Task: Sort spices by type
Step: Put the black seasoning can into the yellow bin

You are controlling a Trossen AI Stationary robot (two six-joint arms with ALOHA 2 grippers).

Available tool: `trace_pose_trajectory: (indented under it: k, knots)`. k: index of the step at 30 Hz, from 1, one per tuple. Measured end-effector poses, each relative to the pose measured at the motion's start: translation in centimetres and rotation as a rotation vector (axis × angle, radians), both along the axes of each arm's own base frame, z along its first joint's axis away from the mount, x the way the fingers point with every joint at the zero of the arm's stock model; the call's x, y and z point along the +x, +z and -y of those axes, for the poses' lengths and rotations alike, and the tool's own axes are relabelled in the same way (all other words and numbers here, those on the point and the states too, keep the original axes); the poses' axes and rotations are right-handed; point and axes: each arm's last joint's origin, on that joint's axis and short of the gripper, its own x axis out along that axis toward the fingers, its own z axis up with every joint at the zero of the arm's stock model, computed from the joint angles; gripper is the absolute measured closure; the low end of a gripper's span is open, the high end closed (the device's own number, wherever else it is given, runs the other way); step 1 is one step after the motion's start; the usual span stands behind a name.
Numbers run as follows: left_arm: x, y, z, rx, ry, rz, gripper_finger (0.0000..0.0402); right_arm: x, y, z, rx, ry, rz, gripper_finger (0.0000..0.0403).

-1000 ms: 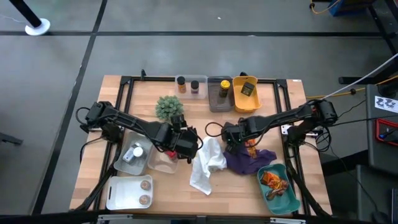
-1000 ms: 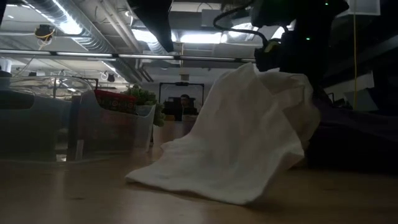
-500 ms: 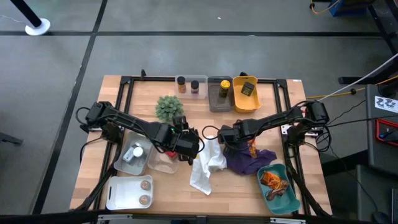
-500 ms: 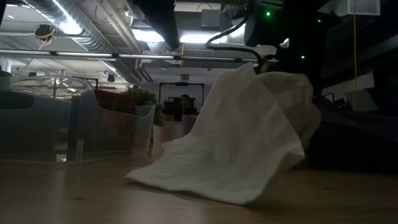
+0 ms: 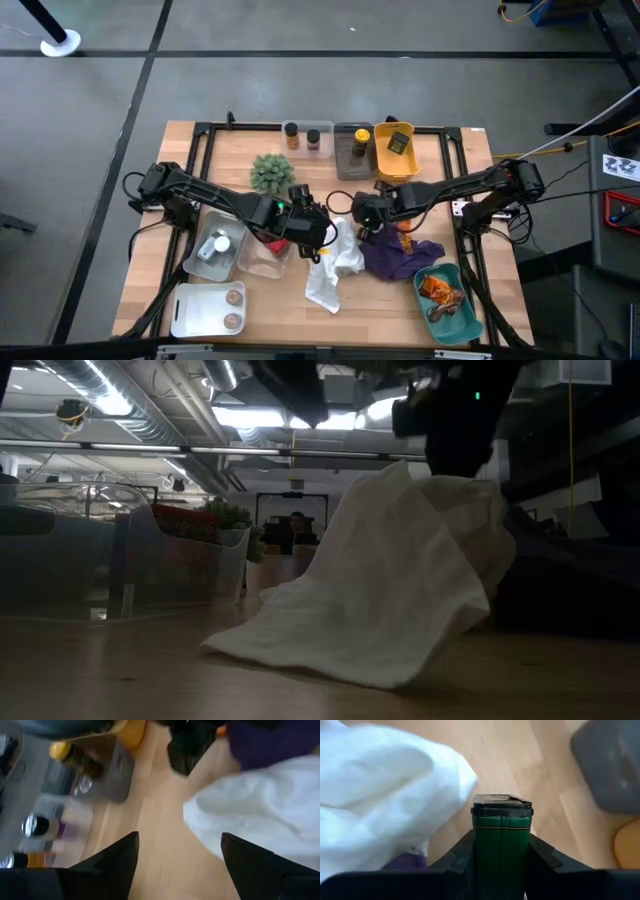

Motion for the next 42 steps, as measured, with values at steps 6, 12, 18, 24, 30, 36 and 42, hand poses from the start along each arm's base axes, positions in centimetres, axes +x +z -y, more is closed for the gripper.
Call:
trace_pose_trajectory:
  k: [6,12,18,24,30,36,42]
  knots:
    - [1.3,0.7,-0.7,0.022,-0.049,0.093,0.0137,-0.8,3.6,0.0,0.005,0.06,0.106,0.0289]
    - [2.5,1.4,-1.5,0.003,-0.157,0.168,0.0137,-2.5,6.4,0.2,0.02,0.099,0.199,0.0291]
    - [3.4,2.1,-2.5,0.04,-0.226,0.226,0.0137,-4.0,8.5,0.2,0.06,0.142,0.284,0.029]
    - [4.0,2.6,-3.7,-0.02,-0.245,0.289,0.0137,-4.0,9.4,0.0,0.098,0.22,0.365,0.029]
    - [4.2,2.5,-4.4,-0.13,-0.248,0.303,0.0137,-3.6,9.8,-0.2,0.091,0.308,0.416,0.0289]
    - [4.1,2.3,-4.6,-0.139,-0.245,0.285,0.0137,-3.1,10.4,-0.4,0.089,0.391,0.492,0.0289]
    - [3.9,2.1,-4.6,-0.142,-0.247,0.254,0.0137,-3.0,10.7,-0.4,0.077,0.417,0.519,0.0289]
